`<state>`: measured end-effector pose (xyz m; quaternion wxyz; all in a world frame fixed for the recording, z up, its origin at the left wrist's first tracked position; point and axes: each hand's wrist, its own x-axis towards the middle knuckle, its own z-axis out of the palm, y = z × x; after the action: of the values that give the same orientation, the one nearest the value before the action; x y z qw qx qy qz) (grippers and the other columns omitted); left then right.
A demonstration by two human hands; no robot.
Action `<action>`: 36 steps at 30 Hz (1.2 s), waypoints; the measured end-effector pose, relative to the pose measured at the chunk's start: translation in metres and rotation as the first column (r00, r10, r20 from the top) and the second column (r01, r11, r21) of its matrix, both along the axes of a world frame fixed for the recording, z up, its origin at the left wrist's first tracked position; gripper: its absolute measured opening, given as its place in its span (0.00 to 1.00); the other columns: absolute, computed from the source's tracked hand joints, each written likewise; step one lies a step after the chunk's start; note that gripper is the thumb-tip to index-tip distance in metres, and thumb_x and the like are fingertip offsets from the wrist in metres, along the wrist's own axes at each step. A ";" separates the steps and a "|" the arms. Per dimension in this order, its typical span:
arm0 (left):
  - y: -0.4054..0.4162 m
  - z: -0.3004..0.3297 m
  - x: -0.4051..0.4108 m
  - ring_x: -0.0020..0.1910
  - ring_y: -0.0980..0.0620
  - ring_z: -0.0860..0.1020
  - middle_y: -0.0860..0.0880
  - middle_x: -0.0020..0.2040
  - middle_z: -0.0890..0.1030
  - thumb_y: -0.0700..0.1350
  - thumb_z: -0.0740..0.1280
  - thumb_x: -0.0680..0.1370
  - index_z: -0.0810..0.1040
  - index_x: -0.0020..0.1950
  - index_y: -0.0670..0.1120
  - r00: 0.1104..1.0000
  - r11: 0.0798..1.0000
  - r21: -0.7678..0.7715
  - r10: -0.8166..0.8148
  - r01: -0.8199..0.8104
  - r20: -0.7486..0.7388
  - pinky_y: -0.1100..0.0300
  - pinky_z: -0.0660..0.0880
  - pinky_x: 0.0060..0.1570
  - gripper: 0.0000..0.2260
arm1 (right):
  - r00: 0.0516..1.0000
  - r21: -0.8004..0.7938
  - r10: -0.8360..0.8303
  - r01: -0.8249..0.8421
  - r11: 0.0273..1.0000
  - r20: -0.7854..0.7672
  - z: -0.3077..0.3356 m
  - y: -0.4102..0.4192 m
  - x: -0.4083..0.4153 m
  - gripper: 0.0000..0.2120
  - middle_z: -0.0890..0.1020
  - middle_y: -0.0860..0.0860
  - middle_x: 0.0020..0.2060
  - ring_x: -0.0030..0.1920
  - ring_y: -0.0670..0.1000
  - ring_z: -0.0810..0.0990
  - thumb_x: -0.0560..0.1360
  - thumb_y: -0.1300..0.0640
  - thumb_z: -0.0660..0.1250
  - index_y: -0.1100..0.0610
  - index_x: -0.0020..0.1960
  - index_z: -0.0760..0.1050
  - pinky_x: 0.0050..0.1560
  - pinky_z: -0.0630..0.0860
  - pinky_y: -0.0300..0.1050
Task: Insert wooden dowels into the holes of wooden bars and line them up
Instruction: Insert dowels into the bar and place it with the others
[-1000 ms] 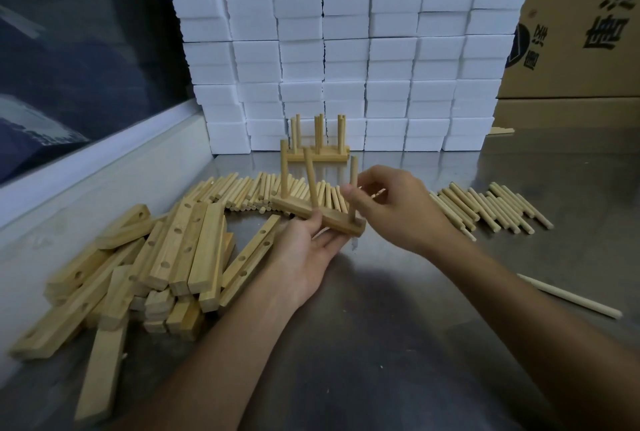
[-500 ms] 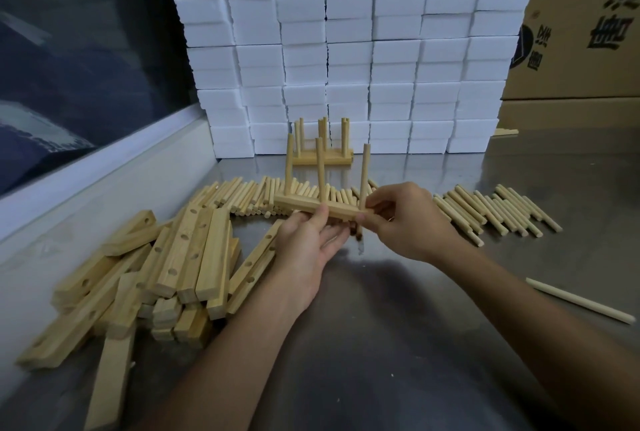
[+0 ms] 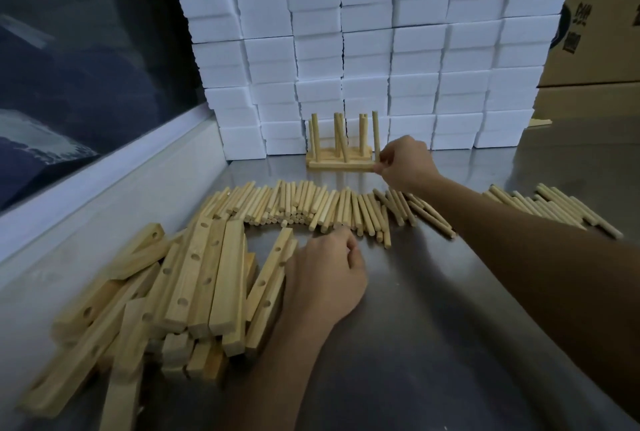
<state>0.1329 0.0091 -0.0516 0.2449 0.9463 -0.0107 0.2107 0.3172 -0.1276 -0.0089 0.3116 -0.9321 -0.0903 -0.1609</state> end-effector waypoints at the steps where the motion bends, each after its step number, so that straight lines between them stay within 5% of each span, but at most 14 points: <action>1: 0.000 0.000 0.001 0.33 0.61 0.70 0.57 0.33 0.72 0.48 0.63 0.78 0.72 0.43 0.56 1.000 1.000 -0.010 -0.001 0.001 -0.007 0.63 0.59 0.31 0.05 | 1.000 -0.004 -0.010 0.010 1.000 -0.009 -0.004 0.003 0.009 0.06 0.84 0.55 0.44 0.44 0.52 0.80 0.76 0.58 0.73 0.61 0.50 0.84 0.45 0.76 0.43; 12: -0.001 -0.001 0.003 0.34 0.61 0.71 0.56 0.33 0.72 0.51 0.62 0.79 0.70 0.45 0.58 0.999 0.999 -0.028 0.021 -0.022 -0.041 0.65 0.62 0.33 0.04 | 0.997 -0.028 -0.039 0.037 0.999 -0.069 -0.019 0.016 0.064 0.08 0.84 0.57 0.45 0.48 0.56 0.82 0.70 0.59 0.78 0.62 0.47 0.84 0.49 0.80 0.47; 29: -0.002 -0.002 0.003 0.34 0.61 0.71 0.56 0.33 0.72 0.53 0.62 0.79 0.70 0.47 0.60 0.997 0.998 -0.056 0.033 -0.037 -0.067 0.65 0.62 0.33 0.03 | 0.996 -0.106 -0.083 0.079 0.991 -0.036 -0.022 0.030 0.070 0.05 0.81 0.57 0.45 0.47 0.57 0.80 0.75 0.62 0.68 0.61 0.51 0.79 0.50 0.81 0.50; 36: -0.001 -0.003 0.003 0.34 0.61 0.72 0.57 0.33 0.72 0.53 0.63 0.79 0.71 0.46 0.59 0.997 0.998 -0.041 0.040 -0.042 -0.066 0.64 0.63 0.32 0.02 | 0.995 -0.124 -0.073 0.063 0.990 -0.071 -0.012 0.026 0.061 0.07 0.76 0.54 0.38 0.42 0.56 0.77 0.73 0.62 0.69 0.58 0.40 0.70 0.36 0.69 0.45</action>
<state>0.1359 0.0081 -0.0544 0.2607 0.9473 0.0211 0.1849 0.3785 -0.1015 -0.0207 0.2518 -0.9573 -0.0562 -0.1303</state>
